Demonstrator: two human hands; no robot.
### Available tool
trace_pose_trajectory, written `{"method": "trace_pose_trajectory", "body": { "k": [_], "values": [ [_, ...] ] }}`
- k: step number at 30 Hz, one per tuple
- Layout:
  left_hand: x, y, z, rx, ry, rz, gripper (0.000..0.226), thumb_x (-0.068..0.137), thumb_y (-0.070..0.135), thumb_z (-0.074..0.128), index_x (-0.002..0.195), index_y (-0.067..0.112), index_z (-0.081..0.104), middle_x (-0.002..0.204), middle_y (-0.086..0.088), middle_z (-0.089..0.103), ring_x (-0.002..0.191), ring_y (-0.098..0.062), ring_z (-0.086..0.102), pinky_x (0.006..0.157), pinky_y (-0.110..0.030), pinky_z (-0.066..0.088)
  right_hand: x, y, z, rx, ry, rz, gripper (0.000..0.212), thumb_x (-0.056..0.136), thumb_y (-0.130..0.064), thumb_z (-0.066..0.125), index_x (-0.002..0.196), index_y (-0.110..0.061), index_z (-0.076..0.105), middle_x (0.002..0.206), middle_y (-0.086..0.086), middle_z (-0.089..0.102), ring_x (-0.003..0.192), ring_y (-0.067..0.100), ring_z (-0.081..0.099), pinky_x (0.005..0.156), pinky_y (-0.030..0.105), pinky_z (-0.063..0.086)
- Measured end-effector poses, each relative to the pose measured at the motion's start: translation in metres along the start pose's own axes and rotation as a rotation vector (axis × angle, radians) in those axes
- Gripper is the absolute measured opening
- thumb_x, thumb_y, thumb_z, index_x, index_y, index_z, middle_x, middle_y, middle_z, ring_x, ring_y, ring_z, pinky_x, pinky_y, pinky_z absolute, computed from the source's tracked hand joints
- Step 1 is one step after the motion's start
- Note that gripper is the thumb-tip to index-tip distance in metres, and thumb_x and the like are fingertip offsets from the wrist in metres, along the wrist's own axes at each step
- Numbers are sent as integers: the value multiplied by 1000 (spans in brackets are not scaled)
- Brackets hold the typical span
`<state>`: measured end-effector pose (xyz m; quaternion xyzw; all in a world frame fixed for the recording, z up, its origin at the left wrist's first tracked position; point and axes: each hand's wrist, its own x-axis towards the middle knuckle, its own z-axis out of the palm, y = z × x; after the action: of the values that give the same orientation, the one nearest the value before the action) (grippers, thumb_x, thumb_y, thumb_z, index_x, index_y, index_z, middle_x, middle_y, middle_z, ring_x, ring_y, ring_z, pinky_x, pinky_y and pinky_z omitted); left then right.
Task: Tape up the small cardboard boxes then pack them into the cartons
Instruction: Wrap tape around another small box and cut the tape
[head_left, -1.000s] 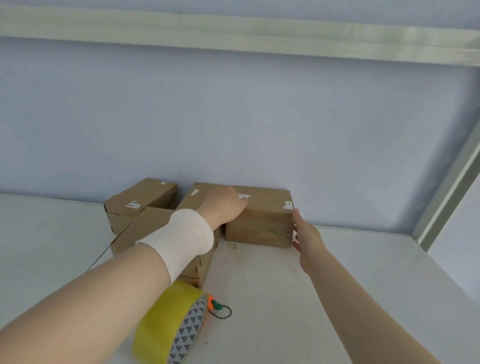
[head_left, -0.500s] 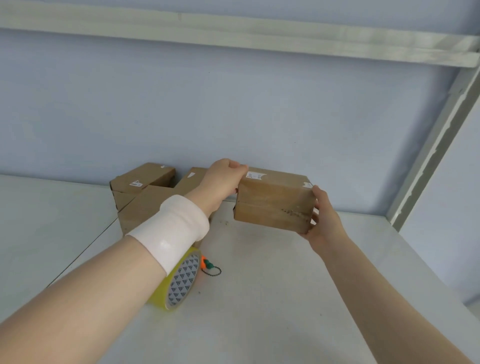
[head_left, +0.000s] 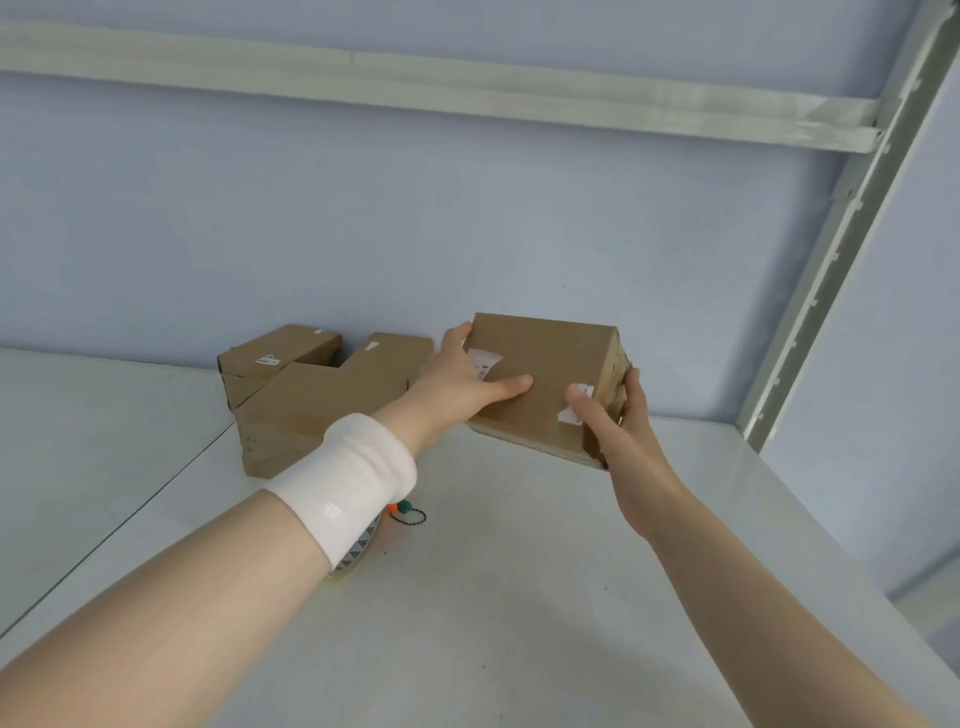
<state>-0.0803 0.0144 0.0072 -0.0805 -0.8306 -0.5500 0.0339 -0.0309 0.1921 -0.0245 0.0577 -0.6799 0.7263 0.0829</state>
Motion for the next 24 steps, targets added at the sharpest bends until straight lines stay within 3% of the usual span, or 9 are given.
{"method": "trace_pose_trajectory", "body": {
  "k": [3,5,7,9,13,16,20,22,24],
  "values": [
    [-11,6,-1,-60,-77,-65,115,58,67,73,148,29,13,150,2,31,134,-21,36,112,-45,28,-3,1,0,-221,126,-109,104,74,-30,76,148,-34,3,140,-9,33,129,8,38,93,21,37],
    [-17,14,-3,-268,-181,-184,117,42,82,64,140,25,36,139,-1,47,127,-22,44,104,-55,33,-8,1,2,-519,174,-349,111,68,-27,80,147,-32,3,135,-6,27,128,7,29,96,22,33],
    [-18,19,-5,-535,-225,-282,100,38,80,66,118,22,57,117,-5,59,108,-25,59,86,-56,49,-12,-1,7,-796,191,-594,115,60,-25,83,146,-30,7,138,4,30,128,16,32,99,32,35],
    [-20,19,-4,-671,-202,-333,87,42,72,72,110,18,63,110,-10,64,93,-27,68,73,-48,56,-14,-1,11,-1010,220,-815,110,56,-23,81,145,-23,18,140,14,37,127,25,36,97,40,36],
    [-26,17,-2,-634,-230,-404,73,60,64,73,114,15,64,105,-9,71,93,-23,70,72,-39,57,-19,2,13,-1258,178,-1069,96,56,-19,72,141,-15,26,137,16,41,119,31,45,93,42,36],
    [-30,19,-8,-563,-251,-420,77,52,65,74,108,14,67,99,-8,73,90,-23,70,75,-40,57,-23,6,11,-1408,86,-1167,92,58,-15,67,141,-16,27,140,13,33,120,33,47,94,44,37],
    [-39,14,-6,-522,-142,-380,44,68,51,74,98,18,69,85,-2,72,75,-15,70,65,-30,55,-30,6,6,-1307,-75,-1121,82,73,-35,67,141,-17,26,143,9,42,126,26,45,100,41,36],
    [-43,6,-7,-547,-126,-347,40,73,47,70,102,19,68,92,-2,72,78,-15,70,64,-28,55,-36,4,4,-987,-67,-868,75,82,-48,57,144,-23,23,142,-3,42,128,15,41,104,34,32],
    [-48,-1,-7,-589,-151,-320,47,78,44,65,116,17,64,114,-9,67,103,-23,65,81,-34,54,-38,-1,1,-620,48,-475,67,88,-57,46,146,-33,22,145,-16,31,135,3,30,111,30,25]
  ]
}}
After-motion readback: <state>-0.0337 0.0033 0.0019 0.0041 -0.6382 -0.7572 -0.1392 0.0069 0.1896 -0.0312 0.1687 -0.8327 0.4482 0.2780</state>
